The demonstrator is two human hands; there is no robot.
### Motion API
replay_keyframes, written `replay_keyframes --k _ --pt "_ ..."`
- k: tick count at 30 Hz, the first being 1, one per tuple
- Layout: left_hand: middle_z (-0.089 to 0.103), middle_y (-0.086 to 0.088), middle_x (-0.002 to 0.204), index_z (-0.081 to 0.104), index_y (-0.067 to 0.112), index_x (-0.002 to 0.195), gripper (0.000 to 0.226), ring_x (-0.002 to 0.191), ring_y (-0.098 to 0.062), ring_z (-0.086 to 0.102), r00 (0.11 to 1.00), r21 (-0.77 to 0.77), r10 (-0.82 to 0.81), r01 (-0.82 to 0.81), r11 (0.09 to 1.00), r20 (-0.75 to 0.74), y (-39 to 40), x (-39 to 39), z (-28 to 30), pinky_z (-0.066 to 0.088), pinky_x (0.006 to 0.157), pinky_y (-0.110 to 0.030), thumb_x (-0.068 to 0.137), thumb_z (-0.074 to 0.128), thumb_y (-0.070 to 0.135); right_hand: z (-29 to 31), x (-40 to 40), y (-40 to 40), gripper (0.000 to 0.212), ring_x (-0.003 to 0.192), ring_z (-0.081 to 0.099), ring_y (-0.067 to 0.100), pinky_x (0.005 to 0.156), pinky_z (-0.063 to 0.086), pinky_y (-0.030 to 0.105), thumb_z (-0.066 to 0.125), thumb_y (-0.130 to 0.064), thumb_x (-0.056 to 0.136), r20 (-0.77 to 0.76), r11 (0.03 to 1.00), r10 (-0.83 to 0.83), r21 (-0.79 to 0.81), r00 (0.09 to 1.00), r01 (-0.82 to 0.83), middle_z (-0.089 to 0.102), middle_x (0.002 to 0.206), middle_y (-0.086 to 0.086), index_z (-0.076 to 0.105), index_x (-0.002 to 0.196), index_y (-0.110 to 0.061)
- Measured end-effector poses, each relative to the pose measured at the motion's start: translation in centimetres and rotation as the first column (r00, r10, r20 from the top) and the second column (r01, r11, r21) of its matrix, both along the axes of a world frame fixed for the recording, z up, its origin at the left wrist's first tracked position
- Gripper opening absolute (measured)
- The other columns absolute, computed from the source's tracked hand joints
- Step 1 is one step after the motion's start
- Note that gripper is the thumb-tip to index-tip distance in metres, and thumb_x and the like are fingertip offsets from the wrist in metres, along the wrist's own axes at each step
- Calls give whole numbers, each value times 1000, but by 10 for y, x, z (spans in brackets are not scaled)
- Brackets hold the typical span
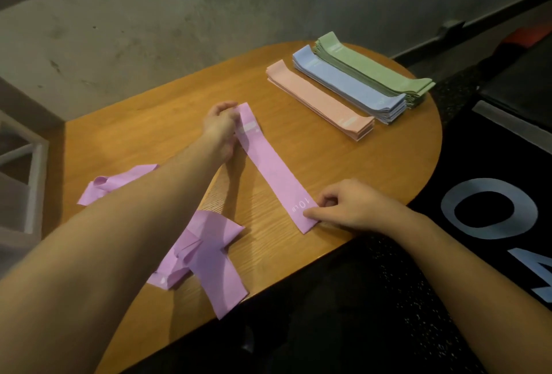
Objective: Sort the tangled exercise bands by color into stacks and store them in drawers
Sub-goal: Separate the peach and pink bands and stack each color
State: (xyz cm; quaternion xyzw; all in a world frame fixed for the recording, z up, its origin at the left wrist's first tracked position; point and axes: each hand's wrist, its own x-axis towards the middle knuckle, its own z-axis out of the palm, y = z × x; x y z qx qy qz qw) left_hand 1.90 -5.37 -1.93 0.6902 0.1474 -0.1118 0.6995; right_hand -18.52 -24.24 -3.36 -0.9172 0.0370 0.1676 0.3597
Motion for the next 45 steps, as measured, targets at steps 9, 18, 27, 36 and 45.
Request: replay_keyframes --k 9,18,27,36,45 --pt "69 1 103 73 22 112 20 86 -11 69 988 306 -150 130 943 43 0 16 -12 59 66 -20 102 57 15 -6 -5 -14 20 84 59 2 74 49 25 74 -48 83 176 985 168 -67 970 -158 62 85 -14 68 86 -29" --pt "66 8 102 72 25 118 26 90 -8 65 946 530 -302 197 825 119 1 27 -20 58 78 -23 103 52 17 -15 -7 -25 30 90 58 -1 68 48 19 59 -57 85 354 908 397 -287 847 -305 59 101 -19 65 113 -45" --pt "66 4 124 70 19 125 35 112 -12 61 905 670 -394 193 717 162 8 39 -28 49 96 -22 101 48 6 -35 -3 -15 15 85 55 10 75 31 13 69 -32 91 682 913 407 -282 607 -296 67 97 -4 79 91 -20" --pt "65 -3 129 69 11 127 33 106 -6 55 865 749 -446 135 649 231 19 49 -26 47 103 -24 103 48 5 -36 26 16 12 84 52 13 80 27 20 64 -26 86 615 851 518 -296 595 -434 67 88 -6 73 87 -18" --pt "69 -2 122 75 12 116 29 110 -12 62 840 786 -465 77 614 281 21 61 -40 46 94 -20 99 52 4 -44 29 13 18 92 57 14 82 27 20 67 -31 87 596 850 517 -270 615 -453 63 97 -4 75 98 -21"
